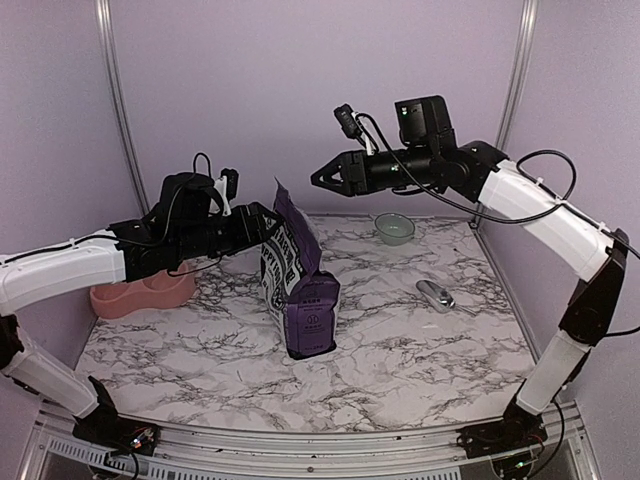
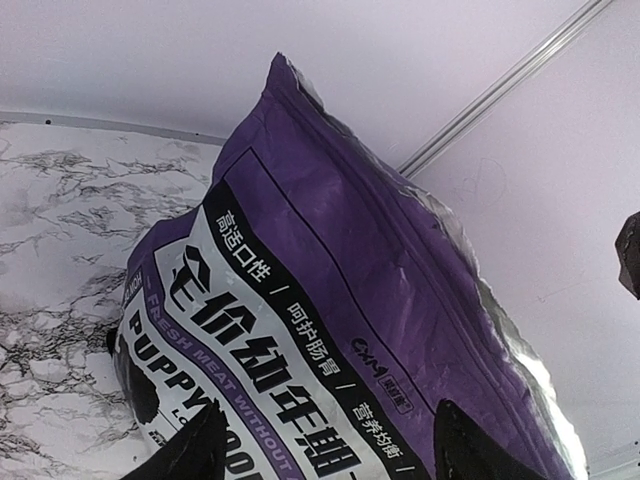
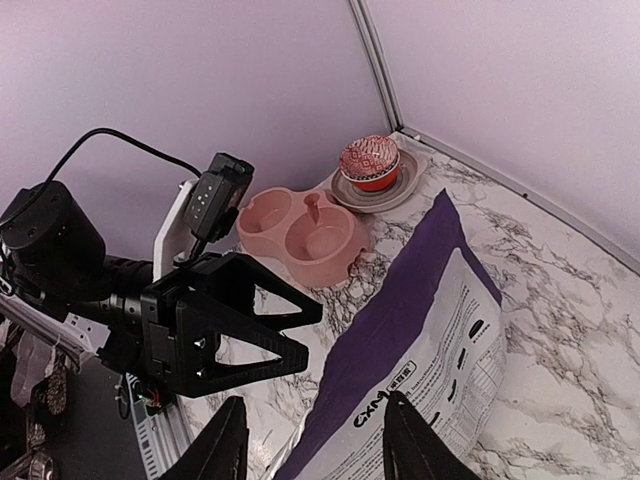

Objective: Serve the pet food

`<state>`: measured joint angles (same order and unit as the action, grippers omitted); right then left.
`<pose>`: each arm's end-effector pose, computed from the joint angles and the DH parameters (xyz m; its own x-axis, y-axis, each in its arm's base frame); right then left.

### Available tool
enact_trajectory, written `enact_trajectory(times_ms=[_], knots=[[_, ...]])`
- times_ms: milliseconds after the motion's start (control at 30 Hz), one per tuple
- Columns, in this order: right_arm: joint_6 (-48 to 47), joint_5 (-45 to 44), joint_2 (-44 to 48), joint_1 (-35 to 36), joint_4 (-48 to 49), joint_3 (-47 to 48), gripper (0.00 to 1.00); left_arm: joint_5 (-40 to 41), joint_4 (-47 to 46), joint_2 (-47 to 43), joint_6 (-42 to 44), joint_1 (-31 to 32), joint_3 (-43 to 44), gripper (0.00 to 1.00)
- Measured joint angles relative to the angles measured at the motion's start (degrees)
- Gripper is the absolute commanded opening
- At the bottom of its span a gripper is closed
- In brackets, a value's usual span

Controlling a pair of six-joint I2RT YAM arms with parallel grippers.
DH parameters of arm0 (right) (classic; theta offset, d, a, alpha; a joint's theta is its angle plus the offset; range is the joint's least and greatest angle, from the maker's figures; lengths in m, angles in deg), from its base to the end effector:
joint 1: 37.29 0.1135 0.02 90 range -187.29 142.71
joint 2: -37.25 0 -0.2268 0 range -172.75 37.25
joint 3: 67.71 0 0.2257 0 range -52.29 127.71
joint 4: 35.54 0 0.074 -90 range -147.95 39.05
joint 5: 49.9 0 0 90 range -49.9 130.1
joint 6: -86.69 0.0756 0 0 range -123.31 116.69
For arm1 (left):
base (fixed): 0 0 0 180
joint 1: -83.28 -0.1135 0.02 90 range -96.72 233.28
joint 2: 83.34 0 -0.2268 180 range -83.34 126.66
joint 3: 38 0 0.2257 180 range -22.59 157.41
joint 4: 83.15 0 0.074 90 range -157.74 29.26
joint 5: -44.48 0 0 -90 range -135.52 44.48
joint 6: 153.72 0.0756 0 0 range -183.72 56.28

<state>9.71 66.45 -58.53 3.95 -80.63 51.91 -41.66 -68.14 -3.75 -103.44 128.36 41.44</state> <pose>0.2647 0.2767 0.3790 -0.4687 -0.1424 -0.8718 -0.8172 0.4446 0.3667 0.2500 -0.2435 0.2969 -0.5642 -0.3372 -0.7537 0.3901 0.6956 -0.6033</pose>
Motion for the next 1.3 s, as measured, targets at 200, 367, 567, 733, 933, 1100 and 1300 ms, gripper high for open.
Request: enact_trajectory(times_ms=[200,367,567,733,933,1100,1300], knots=[[0.00,-0.35,-2.71,0.94,-1.73,1.22,0.40,-0.85,-0.44,0.02,-0.61,0.04,0.02,0.69],[-0.37,-0.33,-5.03,3.02,-4.17,2.64,0.34,-1.70,-0.94,0.37,-1.20,0.04,0.68,0.67],[-0.85,-0.35,-6.03,4.26,-5.90,2.95,0.24,-2.97,-3.21,0.02,-1.40,0.17,-0.92,0.66],[-0.85,-0.90,-6.03,4.31,-6.45,2.91,0.15,-4.81,-5.88,-1.57,-1.42,0.48,-6.16,0.65],[-0.50,-0.87,-5.64,4.31,-5.77,0.87,0.04,-6.38,-7.56,-6.78,-0.98,1.70,-14.82,0.65],[0.11,-0.66,-3.89,4.37,-2.95,-2.56,0.00,-6.62,-8.22,-11.21,-0.31,2.54,-19.63,0.66],[0.37,-0.39,-1.44,4.35,1.49,-7.43,0.00,-6.21,-8.70,-12.90,0.00,2.99,-20.35,0.65]])
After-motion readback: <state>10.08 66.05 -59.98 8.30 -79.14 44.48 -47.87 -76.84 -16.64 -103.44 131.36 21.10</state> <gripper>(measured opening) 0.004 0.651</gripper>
